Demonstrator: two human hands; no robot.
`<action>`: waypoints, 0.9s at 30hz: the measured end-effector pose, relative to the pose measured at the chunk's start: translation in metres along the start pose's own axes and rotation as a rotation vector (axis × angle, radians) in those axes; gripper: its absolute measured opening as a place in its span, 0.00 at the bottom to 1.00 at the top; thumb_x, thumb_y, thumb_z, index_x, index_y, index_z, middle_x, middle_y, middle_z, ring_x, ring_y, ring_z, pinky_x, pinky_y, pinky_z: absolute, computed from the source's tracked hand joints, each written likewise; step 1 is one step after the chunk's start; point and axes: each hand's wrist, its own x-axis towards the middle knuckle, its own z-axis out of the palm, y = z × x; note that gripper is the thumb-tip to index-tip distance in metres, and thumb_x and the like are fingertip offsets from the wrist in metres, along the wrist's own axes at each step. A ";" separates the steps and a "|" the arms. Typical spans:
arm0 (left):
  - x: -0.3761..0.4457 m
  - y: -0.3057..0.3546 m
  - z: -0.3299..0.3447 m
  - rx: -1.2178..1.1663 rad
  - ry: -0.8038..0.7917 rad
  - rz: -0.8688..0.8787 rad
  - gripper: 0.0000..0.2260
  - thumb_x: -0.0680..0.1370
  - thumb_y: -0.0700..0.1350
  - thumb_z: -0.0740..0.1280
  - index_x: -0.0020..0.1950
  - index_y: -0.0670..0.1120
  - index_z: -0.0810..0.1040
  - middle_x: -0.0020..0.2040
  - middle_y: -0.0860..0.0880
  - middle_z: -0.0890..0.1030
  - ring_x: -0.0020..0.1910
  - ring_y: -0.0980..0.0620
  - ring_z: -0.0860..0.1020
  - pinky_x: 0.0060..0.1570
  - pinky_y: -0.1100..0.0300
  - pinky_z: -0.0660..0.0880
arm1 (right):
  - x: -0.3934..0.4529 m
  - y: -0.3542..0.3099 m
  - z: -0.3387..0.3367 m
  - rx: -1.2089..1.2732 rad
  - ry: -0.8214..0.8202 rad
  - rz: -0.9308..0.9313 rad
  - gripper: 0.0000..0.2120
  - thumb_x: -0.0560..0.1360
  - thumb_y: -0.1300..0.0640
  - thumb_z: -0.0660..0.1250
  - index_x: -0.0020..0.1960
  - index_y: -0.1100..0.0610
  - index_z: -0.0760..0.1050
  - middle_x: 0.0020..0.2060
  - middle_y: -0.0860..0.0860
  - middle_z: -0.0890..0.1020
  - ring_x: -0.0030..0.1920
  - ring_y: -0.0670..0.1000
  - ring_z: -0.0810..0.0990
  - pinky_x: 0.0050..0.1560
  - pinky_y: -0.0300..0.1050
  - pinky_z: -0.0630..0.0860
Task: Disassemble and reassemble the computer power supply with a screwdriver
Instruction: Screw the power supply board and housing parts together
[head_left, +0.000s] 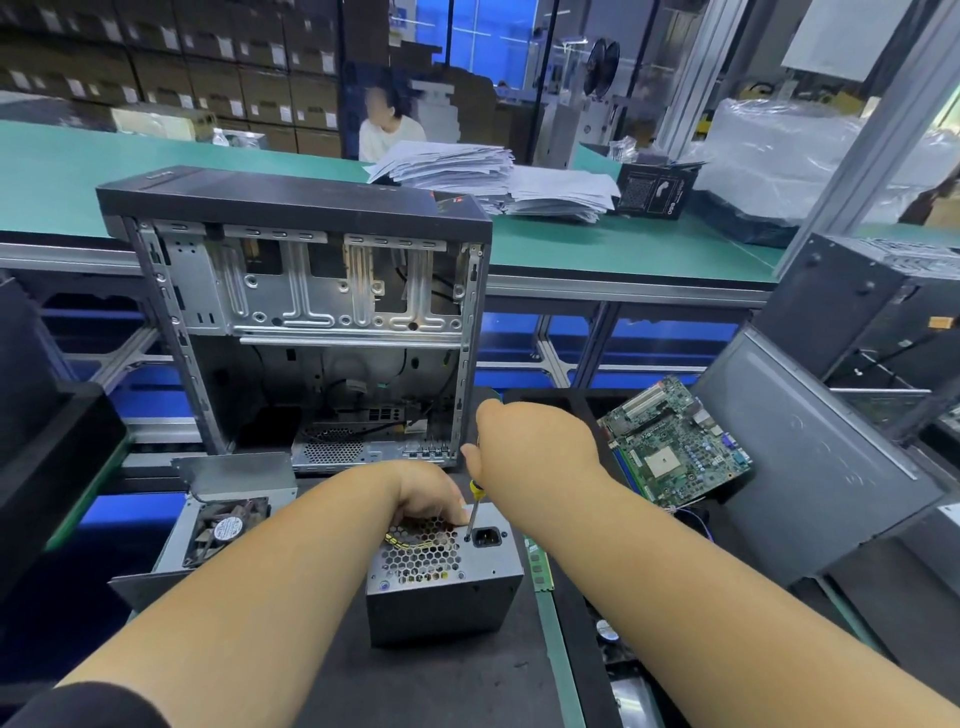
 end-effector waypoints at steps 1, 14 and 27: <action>0.000 0.000 0.000 0.043 0.009 0.008 0.14 0.80 0.46 0.65 0.63 0.43 0.77 0.61 0.40 0.78 0.50 0.45 0.74 0.61 0.47 0.73 | -0.002 0.002 0.000 0.020 0.012 -0.033 0.07 0.81 0.53 0.60 0.51 0.55 0.64 0.32 0.50 0.68 0.30 0.51 0.66 0.27 0.43 0.60; 0.003 -0.002 -0.002 0.067 0.002 0.003 0.16 0.79 0.50 0.66 0.60 0.40 0.76 0.49 0.41 0.78 0.44 0.49 0.73 0.56 0.49 0.74 | -0.002 0.023 -0.004 0.276 -0.070 -0.226 0.05 0.79 0.55 0.65 0.48 0.52 0.68 0.39 0.47 0.74 0.37 0.47 0.71 0.34 0.43 0.66; -0.009 0.005 0.000 0.106 0.006 -0.012 0.15 0.80 0.46 0.63 0.63 0.41 0.75 0.62 0.40 0.74 0.52 0.44 0.74 0.60 0.48 0.72 | 0.000 0.006 0.012 0.095 0.012 -0.047 0.14 0.81 0.51 0.64 0.47 0.55 0.59 0.31 0.49 0.68 0.28 0.49 0.66 0.25 0.43 0.60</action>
